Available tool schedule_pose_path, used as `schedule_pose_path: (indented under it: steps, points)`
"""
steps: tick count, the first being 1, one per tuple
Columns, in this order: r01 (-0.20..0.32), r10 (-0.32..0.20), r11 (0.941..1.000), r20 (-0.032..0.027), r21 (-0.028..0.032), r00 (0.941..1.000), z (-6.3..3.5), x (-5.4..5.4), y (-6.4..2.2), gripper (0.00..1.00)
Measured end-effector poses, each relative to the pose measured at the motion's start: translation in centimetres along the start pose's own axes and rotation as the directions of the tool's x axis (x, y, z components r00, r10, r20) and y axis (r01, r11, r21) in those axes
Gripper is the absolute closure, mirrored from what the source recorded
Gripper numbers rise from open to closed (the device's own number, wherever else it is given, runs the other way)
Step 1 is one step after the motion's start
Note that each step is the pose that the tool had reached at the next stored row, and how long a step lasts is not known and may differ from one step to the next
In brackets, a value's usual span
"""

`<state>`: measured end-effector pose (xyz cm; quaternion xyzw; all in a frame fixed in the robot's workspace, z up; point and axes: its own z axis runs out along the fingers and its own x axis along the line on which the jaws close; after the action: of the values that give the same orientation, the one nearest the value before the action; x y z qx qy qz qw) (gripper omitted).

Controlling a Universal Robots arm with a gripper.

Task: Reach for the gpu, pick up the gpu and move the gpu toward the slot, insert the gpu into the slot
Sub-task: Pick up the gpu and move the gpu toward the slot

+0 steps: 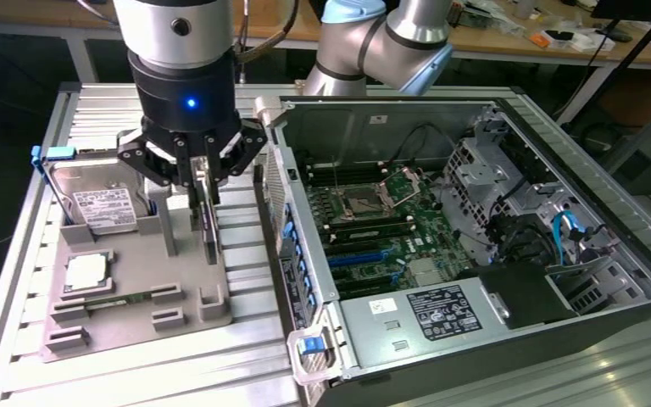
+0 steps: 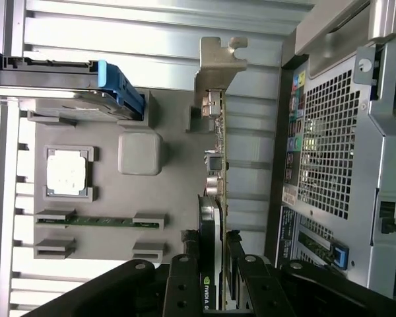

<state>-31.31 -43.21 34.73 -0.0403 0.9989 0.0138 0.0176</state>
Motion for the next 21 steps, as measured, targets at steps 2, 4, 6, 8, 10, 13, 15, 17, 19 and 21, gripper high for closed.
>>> schedule_pose_path:
  steps: [2,4,6,8,10,13,15,17,19,21]
  points:
    - [0.0,0.0,1.0,0.002,0.0002,1.0,-0.45,0.0,0.06,0.73]
    - [0.0,0.0,1.0,0.0039,0.0005,1.0,-0.94,0.0,0.1,0.73]
    - [0.0,0.0,1.0,0.0059,0.0007,1.0,-1.49,-0.1,0.14,0.73]
    - [0.0,0.0,1.0,0.0076,0.0009,1.0,-2.06,-0.1,0.18,0.73]
    - [0.0,0.0,1.0,0.0096,0.0011,1.0,-2.77,-0.1,0.21,0.73]
    - [0.0,0.0,1.0,0.0126,0.0014,0.9999,-3.81,-0.2,0.26,0.73]
    - [0.0,0.0,1.0,0.0145,0.0016,0.9999,-4.34,-0.2,0.27,0.73]
    - [0.0,0.0,1.0,0.0162,0.0017,0.9999,-4.84,-0.2,0.3,0.73]
    - [0.001,-0.001,1.0,0.0179,0.0018,0.9998,-5.43,-0.2,0.32,0.73]
    - [0.001,-0.001,1.0,0.0193,0.0021,0.9998,-6.03,-0.3,0.35,0.73]
